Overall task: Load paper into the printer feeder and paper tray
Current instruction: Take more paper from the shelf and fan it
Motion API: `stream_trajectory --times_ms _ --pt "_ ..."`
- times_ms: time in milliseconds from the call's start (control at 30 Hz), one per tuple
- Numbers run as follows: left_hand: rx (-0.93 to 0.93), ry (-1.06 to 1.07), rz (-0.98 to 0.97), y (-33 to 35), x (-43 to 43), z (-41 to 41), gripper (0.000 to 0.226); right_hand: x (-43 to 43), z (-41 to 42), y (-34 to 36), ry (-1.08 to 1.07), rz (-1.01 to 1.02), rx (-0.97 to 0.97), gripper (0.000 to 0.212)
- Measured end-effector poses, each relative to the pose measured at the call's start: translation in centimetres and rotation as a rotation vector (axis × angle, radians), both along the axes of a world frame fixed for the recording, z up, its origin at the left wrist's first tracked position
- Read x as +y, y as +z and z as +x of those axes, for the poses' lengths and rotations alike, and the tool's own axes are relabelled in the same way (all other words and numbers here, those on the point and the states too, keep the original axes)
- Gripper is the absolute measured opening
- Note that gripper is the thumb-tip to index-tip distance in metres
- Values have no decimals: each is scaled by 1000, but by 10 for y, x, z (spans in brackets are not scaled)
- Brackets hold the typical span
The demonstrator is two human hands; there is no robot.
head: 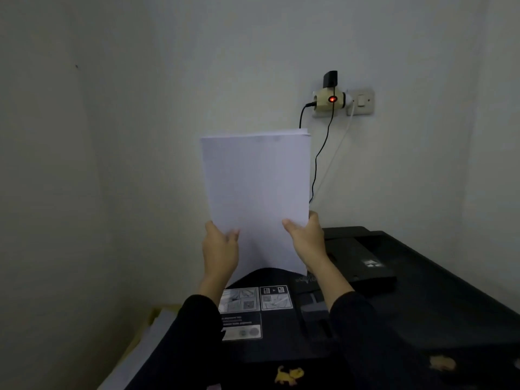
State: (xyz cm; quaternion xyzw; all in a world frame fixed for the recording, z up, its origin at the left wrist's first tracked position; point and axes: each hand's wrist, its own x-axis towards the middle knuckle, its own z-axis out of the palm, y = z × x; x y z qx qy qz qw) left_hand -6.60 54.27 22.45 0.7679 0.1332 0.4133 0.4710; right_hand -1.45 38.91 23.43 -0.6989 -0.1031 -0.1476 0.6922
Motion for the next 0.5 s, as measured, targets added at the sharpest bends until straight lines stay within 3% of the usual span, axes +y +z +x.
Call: stream_trajectory --times_ms 200,300,500 --pt "-53 -20 -50 12 10 5 32 9 7 5 -69 -51 -8 46" --pt "-84 -81 -29 16 12 7 50 8 10 4 -99 -37 -46 45" --pt "-95 -83 -76 8 17 11 30 3 17 -3 -88 -60 -12 46"
